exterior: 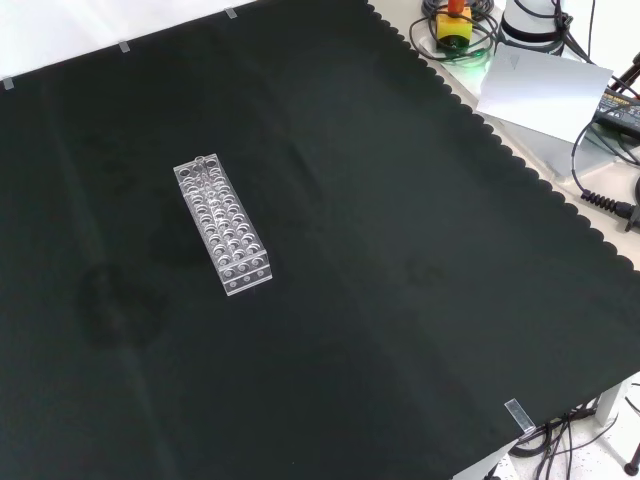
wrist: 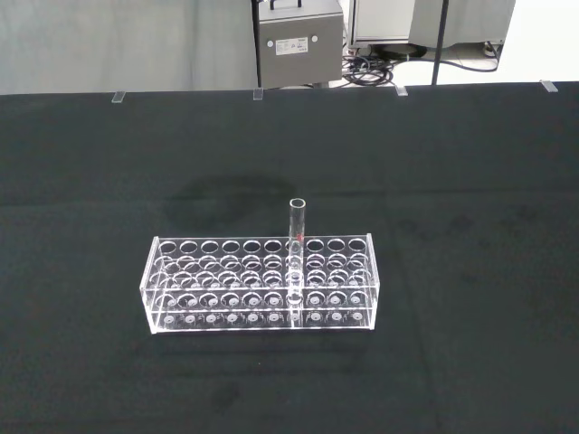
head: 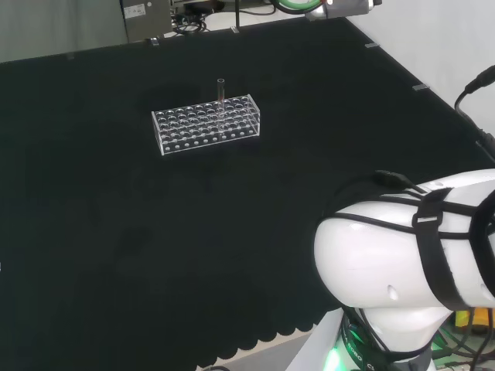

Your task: Pick up the test tube.

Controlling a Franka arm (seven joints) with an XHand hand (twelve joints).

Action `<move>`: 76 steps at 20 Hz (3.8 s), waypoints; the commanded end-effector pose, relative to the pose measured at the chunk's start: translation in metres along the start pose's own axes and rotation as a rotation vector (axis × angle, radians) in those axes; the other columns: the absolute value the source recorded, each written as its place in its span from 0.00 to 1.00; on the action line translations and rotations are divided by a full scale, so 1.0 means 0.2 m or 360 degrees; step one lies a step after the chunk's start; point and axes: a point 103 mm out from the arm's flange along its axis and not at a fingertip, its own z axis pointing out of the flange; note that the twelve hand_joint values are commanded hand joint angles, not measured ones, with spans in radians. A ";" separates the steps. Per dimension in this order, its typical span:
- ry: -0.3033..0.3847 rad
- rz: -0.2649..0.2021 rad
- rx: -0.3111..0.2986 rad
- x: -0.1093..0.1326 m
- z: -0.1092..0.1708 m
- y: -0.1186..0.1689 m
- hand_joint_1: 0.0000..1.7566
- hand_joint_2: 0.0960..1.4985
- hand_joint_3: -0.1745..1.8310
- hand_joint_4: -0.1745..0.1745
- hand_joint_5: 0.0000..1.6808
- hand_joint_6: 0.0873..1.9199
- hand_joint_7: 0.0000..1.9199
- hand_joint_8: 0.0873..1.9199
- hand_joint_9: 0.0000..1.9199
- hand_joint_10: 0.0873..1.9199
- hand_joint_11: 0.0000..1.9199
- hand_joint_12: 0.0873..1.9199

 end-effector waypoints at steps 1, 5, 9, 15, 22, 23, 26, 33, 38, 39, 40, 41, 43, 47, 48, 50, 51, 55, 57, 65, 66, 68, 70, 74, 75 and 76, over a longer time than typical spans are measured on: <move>-0.0011 -0.0002 -0.0001 -0.01 0.01 0.01 0.31 0.50 0.30 0.37 0.08 0.04 0.05 0.16 0.07 0.28 0.05 0.61; -0.0010 -0.0007 0.0045 -0.02 0.06 0.07 0.25 0.57 0.24 0.36 0.02 0.00 0.00 0.09 0.00 0.26 0.00 0.57; -0.0004 -0.0025 0.0076 -0.01 0.10 0.17 0.24 0.58 0.22 0.36 0.02 0.00 0.00 0.11 0.00 0.26 0.00 0.58; 0.0010 -0.0066 0.0121 0.02 0.20 0.39 0.25 0.60 0.19 0.34 0.04 0.00 0.00 0.25 0.00 0.32 0.00 0.63; -0.0027 -0.0116 0.0213 0.07 0.37 0.62 0.27 0.61 0.18 0.32 0.07 0.00 0.00 0.35 0.00 0.39 0.00 0.68; -0.0035 -0.0125 0.0226 0.08 0.39 0.65 0.27 0.61 0.17 0.32 0.07 0.00 0.00 0.36 0.00 0.40 0.00 0.69; -0.0030 -0.0129 0.0274 0.09 0.47 0.73 0.28 0.61 0.17 0.31 0.08 0.00 0.00 0.39 0.00 0.43 0.00 0.70; 0.0021 -0.0074 0.0375 0.08 0.66 0.86 0.29 0.61 0.17 0.28 0.11 0.00 0.01 0.42 0.00 0.47 0.00 0.73; 0.0011 -0.0041 0.0425 0.05 0.78 0.96 0.31 0.61 0.17 0.25 0.14 0.00 0.06 0.44 0.03 0.49 0.00 0.76; -0.0001 -0.0043 0.0439 0.04 0.80 0.98 0.31 0.61 0.17 0.24 0.15 0.00 0.07 0.44 0.03 0.49 0.00 0.77; -0.0014 -0.0045 0.0451 0.04 0.81 1.00 0.31 0.61 0.17 0.24 0.16 0.00 0.08 0.44 0.04 0.49 0.00 0.77; -0.0026 -0.0046 0.0460 0.04 0.83 1.02 0.32 0.61 0.17 0.23 0.17 0.00 0.09 0.44 0.06 0.49 0.00 0.78; -0.0026 -0.0036 0.0471 0.03 0.86 1.06 0.32 0.61 0.17 0.22 0.19 0.00 0.11 0.45 0.08 0.48 0.00 0.79; -0.0005 -0.0017 0.0487 0.02 0.92 1.12 0.34 0.60 0.17 0.19 0.22 0.00 0.17 0.44 0.14 0.46 0.01 0.82; -0.0003 -0.0015 0.0495 0.02 0.93 1.14 0.34 0.60 0.17 0.18 0.22 0.00 0.18 0.44 0.15 0.46 0.01 0.82; 0.0003 -0.0018 0.0508 0.03 0.96 1.17 0.35 0.60 0.17 0.18 0.23 0.00 0.20 0.44 0.16 0.45 0.02 0.82; 0.0004 -0.0021 0.0515 0.03 0.97 1.18 0.35 0.60 0.17 0.17 0.23 0.00 0.20 0.44 0.17 0.45 0.02 0.81; -0.0005 -0.0039 0.0542 0.06 1.02 1.23 0.36 0.60 0.17 0.17 0.24 0.00 0.21 0.44 0.17 0.45 0.03 0.81; -0.0021 -0.0048 0.0559 0.08 1.04 1.26 0.36 0.60 0.17 0.17 0.24 0.00 0.21 0.44 0.17 0.45 0.03 0.81; -0.0093 -0.0098 0.0642 0.14 1.15 1.36 0.37 0.60 0.18 0.17 0.24 0.00 0.21 0.44 0.17 0.45 0.03 0.81; -0.0106 -0.0105 0.0657 0.14 1.17 1.36 0.37 0.60 0.18 0.17 0.24 0.00 0.21 0.44 0.17 0.44 0.03 0.81; -0.0131 -0.0113 0.0690 0.15 1.21 1.37 0.38 0.60 0.18 0.17 0.24 0.00 0.21 0.44 0.17 0.44 0.03 0.81; -0.0152 -0.0118 0.0723 0.15 1.25 1.37 0.38 0.60 0.18 0.17 0.24 0.00 0.21 0.44 0.17 0.44 0.03 0.81; -0.0205 -0.0113 0.0796 0.14 1.33 1.37 0.38 0.59 0.18 0.17 0.25 0.00 0.22 0.44 0.18 0.44 0.03 0.81; -0.0218 -0.0110 0.0810 0.13 1.34 1.37 0.38 0.59 0.18 0.17 0.25 0.00 0.22 0.44 0.18 0.44 0.03 0.81; -0.0231 -0.0110 0.0825 0.13 1.35 1.37 0.38 0.59 0.18 0.17 0.25 0.00 0.22 0.44 0.18 0.44 0.03 0.81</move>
